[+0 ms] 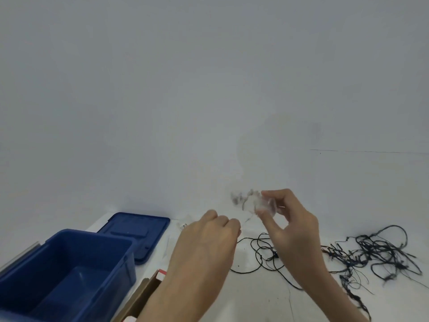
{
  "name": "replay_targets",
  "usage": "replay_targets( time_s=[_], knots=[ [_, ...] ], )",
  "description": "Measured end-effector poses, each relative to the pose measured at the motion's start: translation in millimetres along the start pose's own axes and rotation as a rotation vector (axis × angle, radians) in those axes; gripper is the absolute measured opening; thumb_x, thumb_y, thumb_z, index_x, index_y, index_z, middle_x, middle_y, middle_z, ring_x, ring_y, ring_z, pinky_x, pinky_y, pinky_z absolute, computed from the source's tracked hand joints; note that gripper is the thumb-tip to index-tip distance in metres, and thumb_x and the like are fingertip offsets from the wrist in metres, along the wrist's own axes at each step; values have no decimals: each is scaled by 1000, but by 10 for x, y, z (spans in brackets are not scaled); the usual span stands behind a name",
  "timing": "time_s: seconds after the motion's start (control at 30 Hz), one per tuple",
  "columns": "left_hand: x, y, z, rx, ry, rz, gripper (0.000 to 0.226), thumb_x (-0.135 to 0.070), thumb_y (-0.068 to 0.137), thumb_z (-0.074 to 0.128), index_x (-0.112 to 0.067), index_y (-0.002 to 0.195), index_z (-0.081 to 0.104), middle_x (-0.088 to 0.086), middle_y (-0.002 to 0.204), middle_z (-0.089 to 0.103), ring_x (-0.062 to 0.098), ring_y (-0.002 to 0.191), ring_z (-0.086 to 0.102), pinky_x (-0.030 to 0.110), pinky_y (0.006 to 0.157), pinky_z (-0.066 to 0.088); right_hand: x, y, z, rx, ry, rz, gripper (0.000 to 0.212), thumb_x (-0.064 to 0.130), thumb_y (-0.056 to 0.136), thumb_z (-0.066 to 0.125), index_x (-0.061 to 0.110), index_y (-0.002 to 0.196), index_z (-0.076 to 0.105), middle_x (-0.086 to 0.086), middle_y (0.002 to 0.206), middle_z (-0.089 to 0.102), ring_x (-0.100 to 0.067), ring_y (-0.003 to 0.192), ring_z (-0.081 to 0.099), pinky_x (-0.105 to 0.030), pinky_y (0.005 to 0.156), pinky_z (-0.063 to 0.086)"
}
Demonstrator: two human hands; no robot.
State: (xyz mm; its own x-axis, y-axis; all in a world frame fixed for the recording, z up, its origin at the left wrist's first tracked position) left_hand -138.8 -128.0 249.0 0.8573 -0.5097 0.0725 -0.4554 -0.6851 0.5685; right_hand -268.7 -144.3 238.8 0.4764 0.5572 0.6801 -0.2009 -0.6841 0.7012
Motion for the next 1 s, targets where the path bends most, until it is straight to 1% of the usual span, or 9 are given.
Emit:
replay_targets(
  time_s=[0.07,0.2,0.33,0.4,0.5,0.7,0.83,0.93,1.0],
  knots=[
    [-40,28,-98,-54,1,93,36,-12,39,91,-24,55,61,-11,52,52,13,52,52,20,37,30,19,-42,137,157,-122,-71,23,2,76,65,20,90,62,18,80,61,-8,75,58,-16,70,47],
    [123,147,-113,-65,-66,137,17,-14,63,79,-25,65,66,-12,63,60,11,60,55,21,42,43,-218,-177,358,521,77,231,31,-6,72,69,24,82,67,11,82,69,-13,79,65,-18,72,51],
    [452,121,277,168,-712,-150,14,-24,85,65,-33,75,70,-7,79,69,16,73,59,24,62,47,-283,-344,448,703,563,518,27,-8,68,71,15,84,69,-16,89,70,-25,79,67,-22,68,51],
    [527,54,418,154,-1001,-299,25,-12,82,68,-34,69,72,-6,75,71,15,69,62,24,62,47,-310,-385,490,669,814,621,29,-6,61,73,7,86,68,-24,88,66,-28,74,64,-25,66,52],
    [543,-74,554,56,-1168,-476,40,8,79,62,-27,63,70,-14,56,64,-1,54,54,13,56,43,-453,-450,581,493,1081,781,64,8,37,91,-1,95,64,-19,90,67,-23,70,66,-27,62,55],
    [475,-302,695,-109,-1237,-707,19,-10,86,63,-19,69,68,-13,51,61,-2,46,49,10,47,38,-670,-633,723,250,1146,875,90,18,33,93,-8,111,56,-20,106,68,-23,86,68,-25,70,57],
    [356,-441,979,45,-1558,-796,23,-25,69,62,-15,86,76,-6,78,68,6,63,53,19,53,41,-813,-732,636,116,1067,859,62,8,57,80,-8,110,55,-26,110,65,-26,90,65,-27,72,57],
    [368,-622,1198,149,-1504,-857,45,-54,58,69,-20,86,76,0,82,63,9,67,50,26,65,41,-882,-875,607,136,875,825,38,1,63,71,-4,97,56,-19,93,70,-25,80,67,-32,74,55],
    [441,-782,1347,133,-1468,-979,43,-55,58,78,-21,83,77,9,85,64,13,67,47,28,68,40,-952,-996,650,209,747,816,43,-1,59,78,3,98,59,-17,87,71,-24,77,66,-34,74,54]
  ],
)
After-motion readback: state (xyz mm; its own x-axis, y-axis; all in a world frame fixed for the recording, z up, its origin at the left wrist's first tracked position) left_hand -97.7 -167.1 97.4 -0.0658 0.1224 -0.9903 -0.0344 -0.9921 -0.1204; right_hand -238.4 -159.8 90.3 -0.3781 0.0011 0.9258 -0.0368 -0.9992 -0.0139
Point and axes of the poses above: each hand's wrist, its own y-axis towards the middle knuckle, its own z-axis out of the palm, x = y × z, the point moved 10 cm from there along y, towards the middle knuckle
